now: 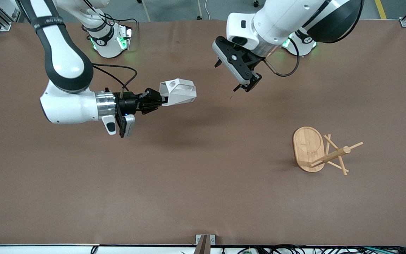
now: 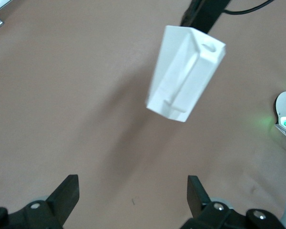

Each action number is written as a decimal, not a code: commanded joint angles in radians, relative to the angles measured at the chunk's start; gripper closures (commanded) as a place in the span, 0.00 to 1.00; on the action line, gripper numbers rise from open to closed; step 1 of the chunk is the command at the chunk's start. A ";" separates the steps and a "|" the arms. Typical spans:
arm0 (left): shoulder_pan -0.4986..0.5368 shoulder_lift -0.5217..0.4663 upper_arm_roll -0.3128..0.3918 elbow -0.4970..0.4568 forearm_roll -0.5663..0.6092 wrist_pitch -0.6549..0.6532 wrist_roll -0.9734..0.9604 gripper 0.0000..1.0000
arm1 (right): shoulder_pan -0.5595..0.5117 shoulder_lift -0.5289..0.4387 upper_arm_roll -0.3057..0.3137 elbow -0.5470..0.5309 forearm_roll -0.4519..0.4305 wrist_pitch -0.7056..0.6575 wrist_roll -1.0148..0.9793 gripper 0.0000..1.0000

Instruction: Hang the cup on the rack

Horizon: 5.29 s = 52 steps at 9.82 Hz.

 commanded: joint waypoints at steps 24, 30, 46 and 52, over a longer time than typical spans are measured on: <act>0.097 -0.025 -0.061 -0.151 0.014 0.100 0.130 1.00 | 0.001 0.013 0.076 0.008 0.221 0.007 -0.030 0.00; 0.334 -0.028 -0.061 -0.149 0.037 -0.058 -0.022 0.99 | -0.005 -0.117 -0.134 -0.116 0.001 0.207 -0.024 0.00; 0.554 0.137 -0.063 -0.221 0.173 -0.092 -0.123 0.99 | 0.001 -0.346 -0.404 0.365 -1.194 -0.438 0.392 0.00; 0.569 0.160 -0.061 -0.227 0.217 -0.098 -0.051 0.99 | -0.020 -0.327 -0.418 0.378 -1.172 -0.445 0.236 0.00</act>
